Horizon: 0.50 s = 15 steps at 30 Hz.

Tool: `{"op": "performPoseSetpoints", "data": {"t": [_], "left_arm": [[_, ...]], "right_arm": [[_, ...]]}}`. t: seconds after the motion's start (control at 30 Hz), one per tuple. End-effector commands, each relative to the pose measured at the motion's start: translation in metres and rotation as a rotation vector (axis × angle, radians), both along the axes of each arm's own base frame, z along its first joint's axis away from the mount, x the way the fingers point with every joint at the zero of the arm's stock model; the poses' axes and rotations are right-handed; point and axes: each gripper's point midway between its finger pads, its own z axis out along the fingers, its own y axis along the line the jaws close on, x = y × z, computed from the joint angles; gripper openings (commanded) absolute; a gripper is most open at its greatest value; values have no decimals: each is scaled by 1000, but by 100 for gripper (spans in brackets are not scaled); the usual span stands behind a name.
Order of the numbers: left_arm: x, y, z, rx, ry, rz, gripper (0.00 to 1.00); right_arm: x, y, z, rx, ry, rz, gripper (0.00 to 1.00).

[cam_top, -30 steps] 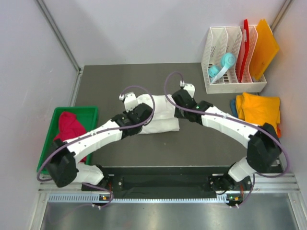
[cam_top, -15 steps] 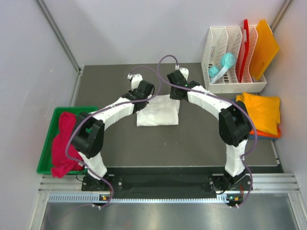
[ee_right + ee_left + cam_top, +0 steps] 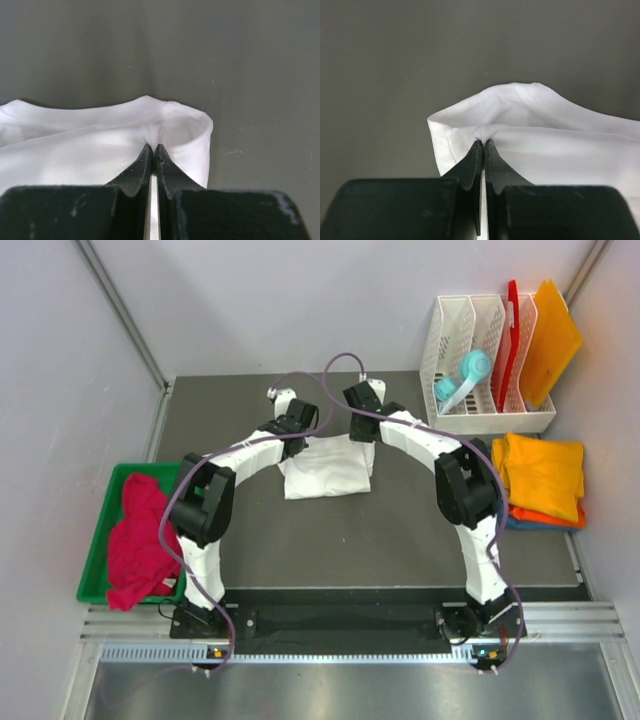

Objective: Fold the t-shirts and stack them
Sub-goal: Fold the tshirt

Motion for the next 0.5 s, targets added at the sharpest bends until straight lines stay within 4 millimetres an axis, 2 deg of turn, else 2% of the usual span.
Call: {"op": "performPoseSetpoints", "data": {"t": [0.0,0.07,0.1,0.13,0.17,0.2,0.23,0.27,0.3,0.33,0.37,0.4,0.43,0.47], "left_arm": [[22,12,21,23,-58,41,13],[23,13,30,24,-84,49,36],[24,14,45,2,-133,53,58],[24,15,52,-5,-156,59,66],[23,16,60,-12,-175,63,76],[21,16,74,-23,-197,60,85],[19,16,80,-31,-203,56,86],[16,13,90,-50,-217,48,87],[12,13,89,-58,-209,42,87],[8,6,88,-77,-199,17,84],[3,2,91,-103,-202,7,82],[-5,-2,81,-108,-178,-6,79],[-11,-12,78,-122,-172,-30,68],[-19,-18,64,-135,-140,-51,56]], "right_arm": [[27,-4,27,5,-88,-6,13],[26,-7,33,3,-111,-7,23],[29,-4,56,38,-174,-3,33],[28,-5,64,44,-194,1,39],[24,-8,63,40,-194,2,44],[20,-7,81,55,-219,4,50],[16,-7,86,61,-225,9,52],[7,-7,80,56,-207,20,53],[-2,1,93,75,-230,41,54],[-8,4,94,84,-230,53,53],[-21,7,81,84,-199,79,52],[-31,17,86,107,-209,102,44],[-37,22,81,126,-198,108,34],[-49,24,64,133,-160,125,20]]}}
